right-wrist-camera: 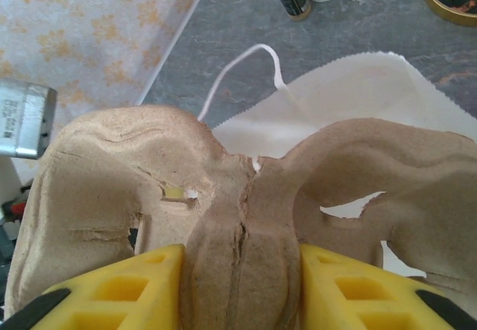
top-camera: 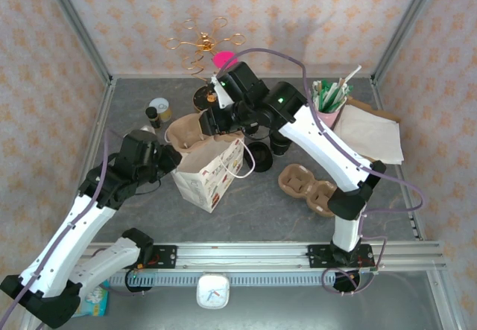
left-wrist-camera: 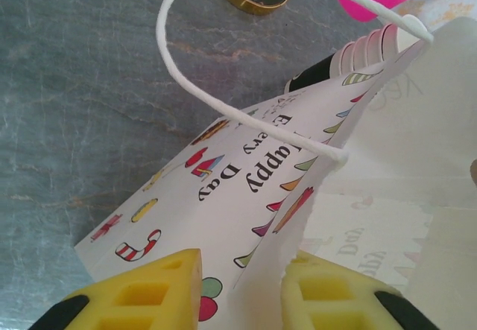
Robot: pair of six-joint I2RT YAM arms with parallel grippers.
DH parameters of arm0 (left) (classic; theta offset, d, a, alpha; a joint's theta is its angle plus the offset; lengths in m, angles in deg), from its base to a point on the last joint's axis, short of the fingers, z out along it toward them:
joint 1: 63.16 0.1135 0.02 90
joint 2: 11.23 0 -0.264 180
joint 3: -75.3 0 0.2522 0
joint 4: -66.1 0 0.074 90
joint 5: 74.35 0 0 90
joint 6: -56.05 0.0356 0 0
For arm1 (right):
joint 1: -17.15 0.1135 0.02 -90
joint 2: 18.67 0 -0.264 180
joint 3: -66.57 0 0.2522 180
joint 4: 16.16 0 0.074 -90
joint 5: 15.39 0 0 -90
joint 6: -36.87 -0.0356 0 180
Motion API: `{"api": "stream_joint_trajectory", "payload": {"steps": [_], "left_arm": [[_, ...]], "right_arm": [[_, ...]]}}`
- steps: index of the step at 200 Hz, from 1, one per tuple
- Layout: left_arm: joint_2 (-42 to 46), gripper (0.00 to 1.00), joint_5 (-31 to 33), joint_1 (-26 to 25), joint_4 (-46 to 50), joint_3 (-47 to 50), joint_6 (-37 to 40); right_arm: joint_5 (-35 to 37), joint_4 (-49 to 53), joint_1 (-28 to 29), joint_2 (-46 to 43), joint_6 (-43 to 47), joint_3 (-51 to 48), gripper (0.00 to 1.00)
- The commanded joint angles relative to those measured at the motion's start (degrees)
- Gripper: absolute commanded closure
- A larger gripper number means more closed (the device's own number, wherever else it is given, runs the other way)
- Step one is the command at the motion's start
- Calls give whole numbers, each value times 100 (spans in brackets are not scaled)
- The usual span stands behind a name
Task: Pack the takeout coffee
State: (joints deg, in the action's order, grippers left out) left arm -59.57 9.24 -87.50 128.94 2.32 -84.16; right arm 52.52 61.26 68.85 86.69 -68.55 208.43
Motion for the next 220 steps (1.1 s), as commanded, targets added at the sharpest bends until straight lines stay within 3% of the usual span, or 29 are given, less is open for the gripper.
{"api": "stream_joint_trajectory", "payload": {"steps": [1,51,82,110,136,190,220], "left_arm": [[-119,73,112,175,106,-350,684],[-374,74,-295,517,174,-575,1520],[-651,69,-303,640,354,-959,1941],[-621,58,-310,667,373,-1081,1903],[-582,48,260,693,812,-1135,1732],[-369,35,560,713,1224,-1382,1248],[-102,35,800,711,1331,-1174,885]], "right_arm": [[333,234,137,-316,-124,-242,60],[469,224,161,-491,-377,-357,60],[516,275,181,-378,-370,-219,61],[583,164,178,-207,-398,131,61],[740,178,182,59,-288,480,60],[562,10,176,460,-114,941,60],[391,-97,182,632,-94,1287,60]]}}
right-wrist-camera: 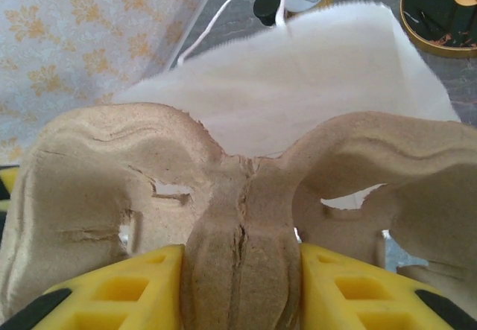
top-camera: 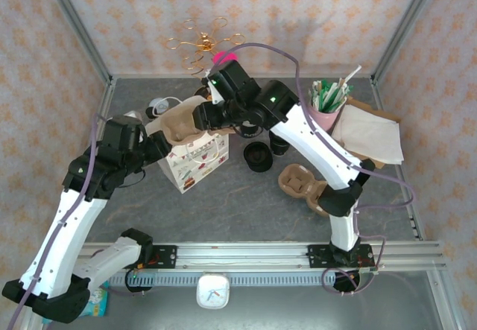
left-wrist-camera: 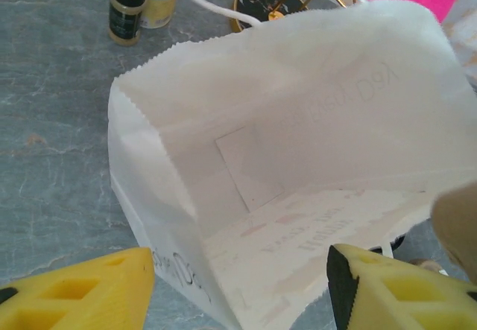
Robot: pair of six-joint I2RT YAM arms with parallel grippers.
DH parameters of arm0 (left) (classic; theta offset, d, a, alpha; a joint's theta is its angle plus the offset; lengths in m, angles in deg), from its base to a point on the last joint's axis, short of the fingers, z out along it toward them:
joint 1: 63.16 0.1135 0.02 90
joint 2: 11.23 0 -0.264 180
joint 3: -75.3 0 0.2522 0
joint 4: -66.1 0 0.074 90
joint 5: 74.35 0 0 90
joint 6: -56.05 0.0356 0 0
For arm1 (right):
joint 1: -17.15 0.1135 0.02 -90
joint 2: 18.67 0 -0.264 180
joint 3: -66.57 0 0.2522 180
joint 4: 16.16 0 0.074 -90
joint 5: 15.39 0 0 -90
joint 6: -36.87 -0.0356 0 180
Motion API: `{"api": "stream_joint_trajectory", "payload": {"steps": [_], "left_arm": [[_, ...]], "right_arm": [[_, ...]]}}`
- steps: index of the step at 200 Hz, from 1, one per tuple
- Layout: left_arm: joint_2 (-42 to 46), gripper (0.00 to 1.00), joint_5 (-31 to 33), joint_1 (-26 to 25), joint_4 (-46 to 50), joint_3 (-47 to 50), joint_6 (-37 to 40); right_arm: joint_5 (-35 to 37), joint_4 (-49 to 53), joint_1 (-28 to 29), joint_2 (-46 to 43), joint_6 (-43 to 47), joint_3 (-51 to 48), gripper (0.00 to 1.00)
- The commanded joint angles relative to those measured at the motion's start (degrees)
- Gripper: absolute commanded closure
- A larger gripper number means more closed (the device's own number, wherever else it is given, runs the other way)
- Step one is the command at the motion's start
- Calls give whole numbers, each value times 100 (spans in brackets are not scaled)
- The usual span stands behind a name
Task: Pack the takeout coffee
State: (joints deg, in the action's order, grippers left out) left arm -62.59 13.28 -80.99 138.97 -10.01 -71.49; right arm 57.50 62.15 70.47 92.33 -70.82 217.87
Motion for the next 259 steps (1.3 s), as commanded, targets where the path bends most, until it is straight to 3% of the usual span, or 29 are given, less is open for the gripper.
{"api": "stream_joint_trajectory", "payload": {"steps": [1,39,75,102,152,168,183,259], "left_arm": [[206,35,409,55,328,61,-393],[275,36,154,60,-187,270,-660],[230,41,562,112,-307,440,-780],[141,43,184,182,-838,592,-755],[-11,46,70,464,-1200,886,-587],[-65,51,-24,547,-1213,918,-509],[-27,61,-53,558,-1257,901,-452],[68,82,-356,558,-899,773,-22]], "right_arm": [[-113,-197,21,70,134,344,60],[-53,-374,6,62,211,378,60],[-117,-582,2,6,180,406,60],[-126,-635,-7,19,209,406,60],[-126,-760,-15,55,189,378,60],[-113,-778,-36,92,186,380,60],[-123,-803,-34,127,173,379,60],[-285,-954,-26,221,99,388,60]]}}
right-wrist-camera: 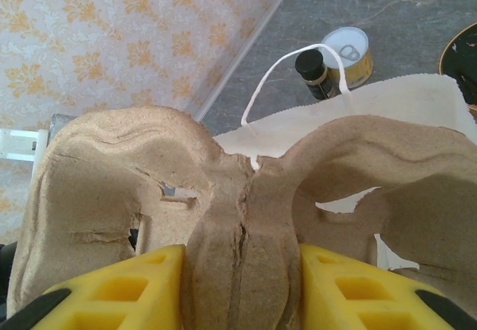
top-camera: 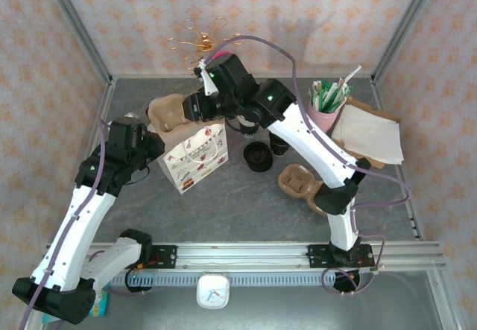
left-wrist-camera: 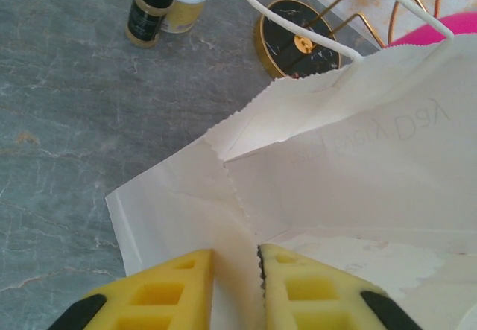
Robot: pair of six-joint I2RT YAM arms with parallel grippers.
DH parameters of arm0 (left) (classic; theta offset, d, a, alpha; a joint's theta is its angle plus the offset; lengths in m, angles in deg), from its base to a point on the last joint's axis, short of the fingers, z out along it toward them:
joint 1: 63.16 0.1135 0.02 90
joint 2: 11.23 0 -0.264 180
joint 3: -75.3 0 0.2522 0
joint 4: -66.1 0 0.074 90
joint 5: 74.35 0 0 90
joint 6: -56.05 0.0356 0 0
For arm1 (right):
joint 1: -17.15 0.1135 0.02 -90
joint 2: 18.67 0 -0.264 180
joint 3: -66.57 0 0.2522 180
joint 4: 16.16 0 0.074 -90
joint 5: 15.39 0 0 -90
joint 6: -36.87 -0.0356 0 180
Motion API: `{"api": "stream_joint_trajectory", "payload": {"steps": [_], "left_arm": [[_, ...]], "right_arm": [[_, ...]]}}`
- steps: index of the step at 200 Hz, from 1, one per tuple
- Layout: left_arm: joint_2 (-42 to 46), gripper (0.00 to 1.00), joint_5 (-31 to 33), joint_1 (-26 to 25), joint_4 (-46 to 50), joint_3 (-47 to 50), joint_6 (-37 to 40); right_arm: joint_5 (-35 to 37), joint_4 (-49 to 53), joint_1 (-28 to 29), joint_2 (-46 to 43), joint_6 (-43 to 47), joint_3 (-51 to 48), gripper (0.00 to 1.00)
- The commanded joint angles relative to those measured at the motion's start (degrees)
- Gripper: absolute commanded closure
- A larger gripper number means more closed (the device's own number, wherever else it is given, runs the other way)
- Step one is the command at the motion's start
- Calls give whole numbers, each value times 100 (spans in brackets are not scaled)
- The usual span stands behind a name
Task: Pack the takeout coffee
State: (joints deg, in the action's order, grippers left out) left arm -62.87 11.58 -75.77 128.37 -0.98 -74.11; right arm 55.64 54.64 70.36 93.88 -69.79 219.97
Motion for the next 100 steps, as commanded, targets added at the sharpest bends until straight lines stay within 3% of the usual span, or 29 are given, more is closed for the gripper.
{"api": "stream_joint_trajectory", "payload": {"steps": [1,37,100], "left_arm": [[95,83,-196,37,164,-138,243],[124,92,-555,30,314,-321,466],[192,94,-1076,28,649,-566,624]], "right_arm": [[-108,-206,-18,70,-4,183,60],[-159,-171,-14,83,-25,179,60],[-142,23,23,75,-131,170,61]]}}
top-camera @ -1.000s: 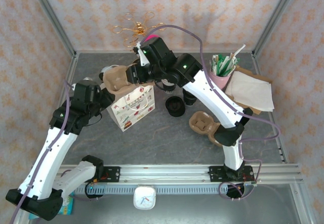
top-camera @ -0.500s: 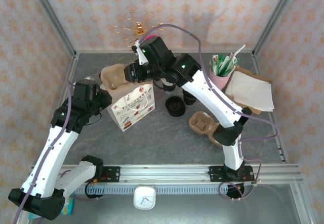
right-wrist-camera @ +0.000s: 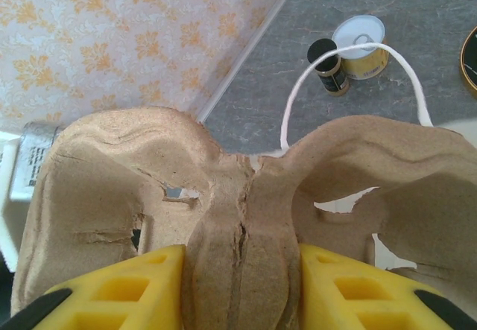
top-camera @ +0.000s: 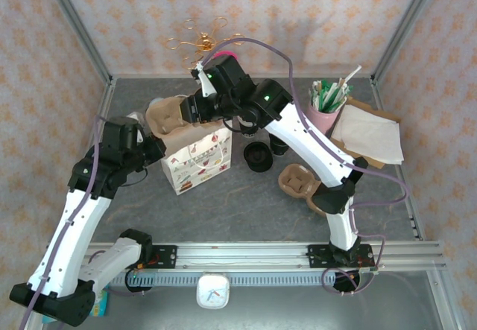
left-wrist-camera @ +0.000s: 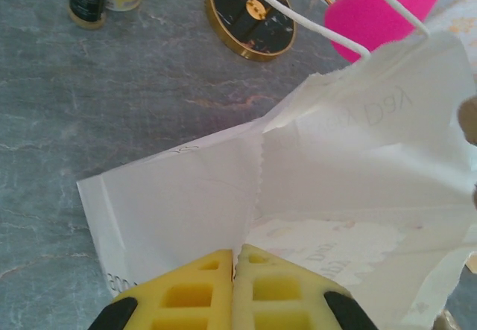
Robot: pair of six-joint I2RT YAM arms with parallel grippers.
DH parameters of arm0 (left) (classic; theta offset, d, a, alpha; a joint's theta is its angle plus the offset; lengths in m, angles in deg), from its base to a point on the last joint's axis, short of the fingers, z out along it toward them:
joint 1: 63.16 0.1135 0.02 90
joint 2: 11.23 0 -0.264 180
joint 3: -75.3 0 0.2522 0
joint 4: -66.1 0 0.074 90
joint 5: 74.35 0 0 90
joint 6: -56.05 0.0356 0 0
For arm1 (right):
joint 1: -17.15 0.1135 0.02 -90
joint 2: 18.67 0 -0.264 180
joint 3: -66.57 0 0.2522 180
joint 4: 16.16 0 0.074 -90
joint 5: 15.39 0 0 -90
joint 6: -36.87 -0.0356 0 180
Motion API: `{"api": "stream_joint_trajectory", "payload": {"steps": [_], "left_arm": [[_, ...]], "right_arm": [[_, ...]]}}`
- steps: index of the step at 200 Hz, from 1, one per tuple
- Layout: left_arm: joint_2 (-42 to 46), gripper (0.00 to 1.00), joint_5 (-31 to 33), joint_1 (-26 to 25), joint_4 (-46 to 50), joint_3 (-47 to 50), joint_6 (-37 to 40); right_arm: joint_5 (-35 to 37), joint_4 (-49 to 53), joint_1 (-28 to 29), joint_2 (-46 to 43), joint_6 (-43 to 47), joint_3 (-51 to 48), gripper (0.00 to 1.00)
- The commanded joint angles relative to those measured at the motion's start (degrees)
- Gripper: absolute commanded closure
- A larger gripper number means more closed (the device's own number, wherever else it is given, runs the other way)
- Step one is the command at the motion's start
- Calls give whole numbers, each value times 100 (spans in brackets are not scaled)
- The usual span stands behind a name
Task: Pack the takeout coffee
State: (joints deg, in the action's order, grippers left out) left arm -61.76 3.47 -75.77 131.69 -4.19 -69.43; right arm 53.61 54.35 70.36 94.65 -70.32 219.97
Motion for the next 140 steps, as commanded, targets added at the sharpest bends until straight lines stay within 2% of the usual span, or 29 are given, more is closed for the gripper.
{"api": "stream_joint_trajectory", "payload": {"steps": [1,31,103,140], "left_arm": [[79,94,-262,29,327,-250,156],[136,93,-262,30,450,-227,258],[164,90,-64,22,545,-105,59],[170,87,-73,25,505,-46,77]], "right_arm": [[78,63,23,4,-82,170,61],[198,253,40,-54,-153,52,62],[565,84,112,-705,-382,-1143,63],[727,167,128,-542,-368,-1069,64]]}}
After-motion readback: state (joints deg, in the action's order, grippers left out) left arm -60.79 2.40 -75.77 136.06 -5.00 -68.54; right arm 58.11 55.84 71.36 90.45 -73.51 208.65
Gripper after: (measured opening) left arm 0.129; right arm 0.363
